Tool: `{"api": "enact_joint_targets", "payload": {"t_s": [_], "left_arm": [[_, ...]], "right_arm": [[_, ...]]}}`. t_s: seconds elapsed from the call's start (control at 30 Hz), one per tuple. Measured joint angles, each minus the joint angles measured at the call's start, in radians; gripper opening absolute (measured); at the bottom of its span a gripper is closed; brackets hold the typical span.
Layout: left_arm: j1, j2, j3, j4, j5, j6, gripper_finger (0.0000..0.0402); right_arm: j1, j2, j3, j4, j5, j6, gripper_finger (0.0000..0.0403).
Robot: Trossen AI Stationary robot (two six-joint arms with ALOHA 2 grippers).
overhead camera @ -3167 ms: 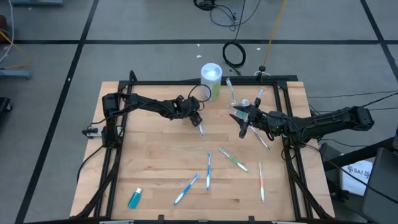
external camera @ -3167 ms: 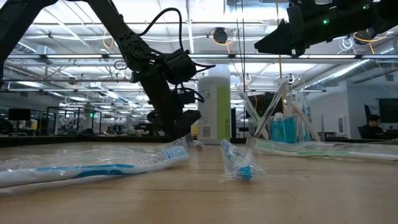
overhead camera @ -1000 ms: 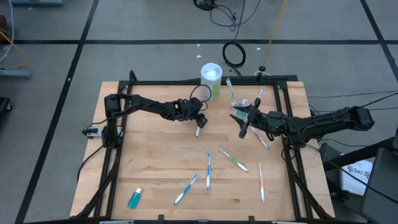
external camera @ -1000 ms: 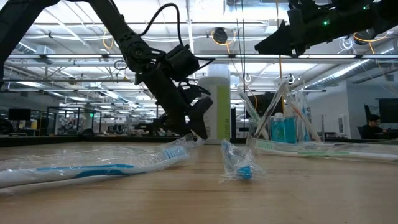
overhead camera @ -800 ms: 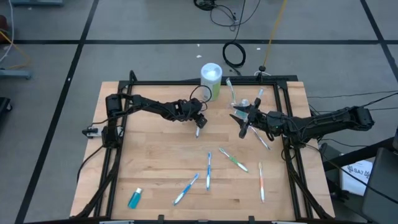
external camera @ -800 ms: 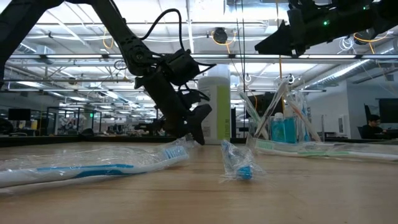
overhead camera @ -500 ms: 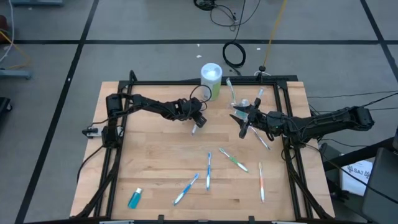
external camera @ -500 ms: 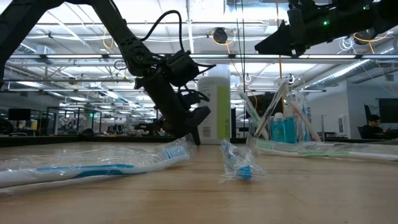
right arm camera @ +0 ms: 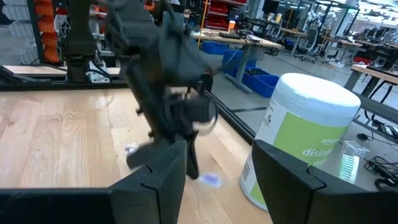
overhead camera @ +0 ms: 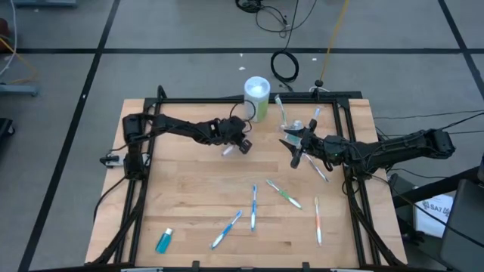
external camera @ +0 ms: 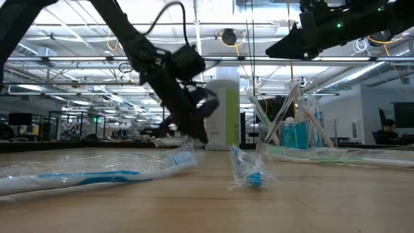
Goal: Pick & Place toothbrushing station
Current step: Put the left purple toothbrush into the transparent organizer
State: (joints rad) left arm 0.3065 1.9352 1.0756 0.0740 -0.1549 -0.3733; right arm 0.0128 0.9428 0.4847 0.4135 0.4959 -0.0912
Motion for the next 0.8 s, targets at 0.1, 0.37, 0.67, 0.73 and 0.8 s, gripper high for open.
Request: {"api": "enact_joint_targets", "payload": {"t_s": [0.1,0.37,0.67,0.73,0.8], "left_arm": [[-0.003,-0.074,0.000,0.009,0.022,0.031,0.0004],[-0.032,-0.336,0.002,0.150,0.000,0.236,0.0003],[-0.114,-0.425,0.003,0.315,-0.021,0.446,0.0001],[-0.120,-0.401,0.002,0.331,-0.021,0.436,0.0001],[-0.124,-0.385,0.002,0.363,-0.019,0.422,0.0001]], "right_arm": [[0.000,0.000,0.000,0.001,0.000,0.024,0.0176],[0.000,0.000,0.000,-0.029,-0.002,0.070,0.0176],[0.002,0.000,0.000,-0.119,-0.003,0.173,0.0176],[0.002,0.000,0.000,-0.142,-0.004,0.195,0.0176],[0.002,-0.003,0.000,-0.178,-0.042,0.216,0.0176]]}}
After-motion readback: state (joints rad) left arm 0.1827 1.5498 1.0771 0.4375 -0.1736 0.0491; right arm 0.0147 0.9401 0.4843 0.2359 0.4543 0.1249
